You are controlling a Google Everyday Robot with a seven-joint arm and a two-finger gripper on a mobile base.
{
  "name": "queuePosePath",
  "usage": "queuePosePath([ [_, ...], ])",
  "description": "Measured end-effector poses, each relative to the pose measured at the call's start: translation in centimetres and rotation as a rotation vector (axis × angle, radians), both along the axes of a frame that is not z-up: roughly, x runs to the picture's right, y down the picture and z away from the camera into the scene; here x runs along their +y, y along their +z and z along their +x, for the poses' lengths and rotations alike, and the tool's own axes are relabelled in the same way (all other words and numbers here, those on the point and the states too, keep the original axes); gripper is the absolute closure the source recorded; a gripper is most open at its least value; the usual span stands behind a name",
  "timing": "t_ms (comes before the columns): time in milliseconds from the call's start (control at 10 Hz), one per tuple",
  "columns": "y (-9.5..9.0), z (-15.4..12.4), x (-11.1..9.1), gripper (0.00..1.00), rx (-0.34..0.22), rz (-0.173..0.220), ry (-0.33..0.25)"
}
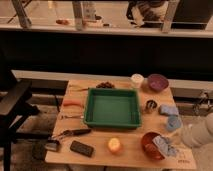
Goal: Wipe red bowl with towel
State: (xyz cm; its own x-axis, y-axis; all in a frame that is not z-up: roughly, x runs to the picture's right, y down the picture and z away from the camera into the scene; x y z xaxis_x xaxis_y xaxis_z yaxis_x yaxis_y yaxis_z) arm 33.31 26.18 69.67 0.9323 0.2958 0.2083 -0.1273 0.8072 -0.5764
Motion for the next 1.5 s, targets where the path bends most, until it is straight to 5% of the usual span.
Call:
queuePosePath([
  [500,3.1,-1.4,1.4,1.0,-0.027,-0.028,-0.036],
  [1000,2.1,-3.1,-1.4,1.0,-0.049,0.042,-0.067],
  [1500,3.8,-4.8,-0.8,1.0,-0.05,0.053,-0.096],
])
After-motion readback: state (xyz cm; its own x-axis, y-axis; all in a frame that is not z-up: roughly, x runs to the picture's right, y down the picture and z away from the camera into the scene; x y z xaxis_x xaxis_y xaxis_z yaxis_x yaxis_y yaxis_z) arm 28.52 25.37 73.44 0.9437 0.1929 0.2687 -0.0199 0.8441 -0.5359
